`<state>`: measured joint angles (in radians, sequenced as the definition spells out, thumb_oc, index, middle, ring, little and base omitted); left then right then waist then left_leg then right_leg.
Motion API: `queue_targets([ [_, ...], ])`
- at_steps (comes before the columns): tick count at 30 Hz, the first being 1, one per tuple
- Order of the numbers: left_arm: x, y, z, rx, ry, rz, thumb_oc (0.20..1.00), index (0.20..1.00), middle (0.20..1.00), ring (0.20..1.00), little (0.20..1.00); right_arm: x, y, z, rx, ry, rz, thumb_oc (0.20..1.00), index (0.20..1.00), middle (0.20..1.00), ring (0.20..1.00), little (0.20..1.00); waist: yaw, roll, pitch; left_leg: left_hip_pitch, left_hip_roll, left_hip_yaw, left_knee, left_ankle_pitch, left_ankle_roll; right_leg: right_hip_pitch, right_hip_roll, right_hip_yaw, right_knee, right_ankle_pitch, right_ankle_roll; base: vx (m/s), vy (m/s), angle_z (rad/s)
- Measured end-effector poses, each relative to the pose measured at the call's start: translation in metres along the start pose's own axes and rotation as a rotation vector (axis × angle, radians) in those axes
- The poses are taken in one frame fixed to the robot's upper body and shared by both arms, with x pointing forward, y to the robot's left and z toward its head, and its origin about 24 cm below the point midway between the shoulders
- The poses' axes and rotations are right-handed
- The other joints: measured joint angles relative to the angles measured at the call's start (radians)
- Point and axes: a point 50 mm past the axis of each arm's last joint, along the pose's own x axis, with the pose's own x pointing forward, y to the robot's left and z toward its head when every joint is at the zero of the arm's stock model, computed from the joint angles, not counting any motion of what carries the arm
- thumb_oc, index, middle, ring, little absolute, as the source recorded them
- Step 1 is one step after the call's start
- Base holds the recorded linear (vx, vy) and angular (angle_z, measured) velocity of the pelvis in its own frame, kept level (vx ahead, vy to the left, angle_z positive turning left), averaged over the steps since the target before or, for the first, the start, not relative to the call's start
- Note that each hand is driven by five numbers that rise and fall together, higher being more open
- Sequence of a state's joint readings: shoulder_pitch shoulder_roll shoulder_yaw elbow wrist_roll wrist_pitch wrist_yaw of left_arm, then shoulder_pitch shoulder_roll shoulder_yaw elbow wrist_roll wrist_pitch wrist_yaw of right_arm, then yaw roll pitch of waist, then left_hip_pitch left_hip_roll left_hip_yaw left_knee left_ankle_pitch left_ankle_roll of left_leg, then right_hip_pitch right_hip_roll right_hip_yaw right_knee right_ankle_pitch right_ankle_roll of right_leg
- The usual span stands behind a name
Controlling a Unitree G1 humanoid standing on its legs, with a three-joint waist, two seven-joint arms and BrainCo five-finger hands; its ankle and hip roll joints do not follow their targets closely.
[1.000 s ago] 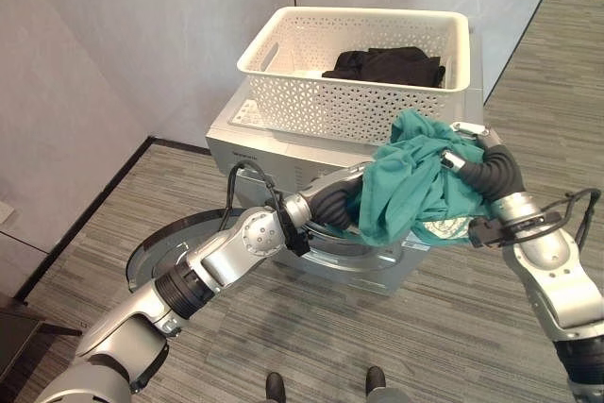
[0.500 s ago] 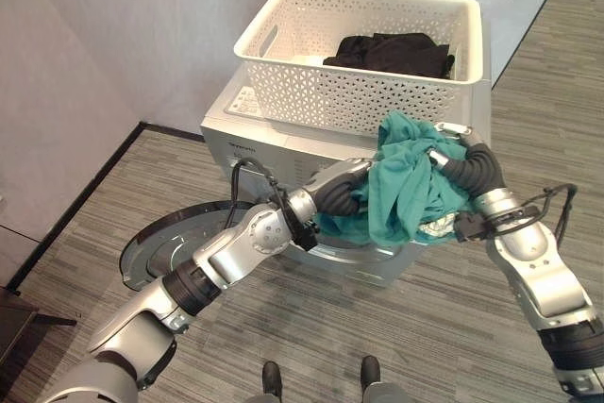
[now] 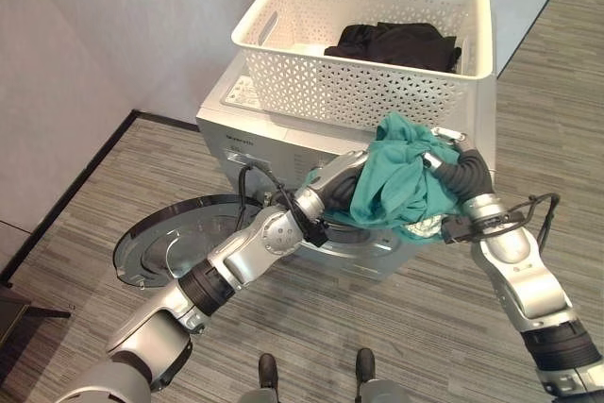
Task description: Grab the laundry basket,head to the washer,open it,put in the laundry and shut it.
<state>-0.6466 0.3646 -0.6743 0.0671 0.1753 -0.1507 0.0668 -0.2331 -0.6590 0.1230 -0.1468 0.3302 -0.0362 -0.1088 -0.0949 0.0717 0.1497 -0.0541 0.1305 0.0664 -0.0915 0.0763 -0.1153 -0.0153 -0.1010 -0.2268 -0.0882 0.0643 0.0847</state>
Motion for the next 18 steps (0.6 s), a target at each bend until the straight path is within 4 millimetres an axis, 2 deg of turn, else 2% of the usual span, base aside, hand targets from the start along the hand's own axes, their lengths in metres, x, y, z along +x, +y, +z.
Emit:
queue_targets([
  [1,-0.002,0.0,-0.002,-0.002,0.012,0.003,0.2,0.2,0.2,0.2,0.2,0.0,0.0,0.0,0.0,0.002,0.0,0.2,0.2,0.2,0.2,0.2,0.002,-0.002,0.002,-0.001,0.0,-0.001,0.0,0.0,0.0,0.0,0.0,-0.001,0.0,0.0,0.0,0.0,0.0,0.0],
  [2,-0.004,-0.001,-0.004,-0.009,0.021,0.007,0.2,0.2,0.2,0.2,0.2,0.0,0.001,-0.001,0.002,0.003,0.002,1.0,1.0,1.0,1.0,1.0,0.004,-0.005,0.004,0.0,0.001,-0.001,0.0,0.0,0.0,0.0,0.001,-0.001,0.0,0.0,0.0,0.0,0.0,0.0],
  [8,-0.028,-0.018,-0.022,-0.153,0.126,-0.005,0.2,0.2,0.2,0.2,0.2,-0.003,0.005,-0.007,0.096,0.034,0.001,1.0,1.0,1.0,1.0,1.0,0.009,-0.021,0.014,0.001,0.0,-0.001,0.0,0.0,0.0,0.002,0.0,-0.001,0.0,0.0,0.0,0.0,0.0,0.0],
  [10,-0.048,-0.029,-0.034,-0.291,0.212,0.007,0.2,0.2,0.2,0.2,0.2,-0.005,0.005,-0.01,0.111,0.046,0.013,1.0,1.0,1.0,1.0,1.0,0.01,-0.024,0.015,0.004,0.001,-0.001,0.0,0.0,0.0,0.003,0.001,0.0,-0.001,0.0,0.0,0.0,0.0,0.0],
  [13,-0.071,-0.039,-0.048,-0.378,0.314,-0.004,0.2,0.2,0.2,0.2,0.2,-0.006,0.005,-0.011,0.147,0.057,0.05,1.0,1.0,1.0,1.0,1.0,0.02,-0.025,0.016,0.003,0.002,0.0,0.0,0.0,0.0,0.002,0.002,0.0,-0.005,0.0,0.0,0.0,0.0,0.0],
  [18,-0.102,-0.031,-0.065,-0.45,0.424,0.088,0.2,0.2,0.2,0.2,0.2,-0.011,-0.004,-0.012,0.141,0.064,0.059,1.0,1.0,1.0,1.0,1.0,0.032,-0.042,0.03,0.02,0.002,0.001,0.0,-0.002,0.003,0.018,0.001,0.002,-0.009,-0.001,0.002,0.02,0.006,0.0],
])
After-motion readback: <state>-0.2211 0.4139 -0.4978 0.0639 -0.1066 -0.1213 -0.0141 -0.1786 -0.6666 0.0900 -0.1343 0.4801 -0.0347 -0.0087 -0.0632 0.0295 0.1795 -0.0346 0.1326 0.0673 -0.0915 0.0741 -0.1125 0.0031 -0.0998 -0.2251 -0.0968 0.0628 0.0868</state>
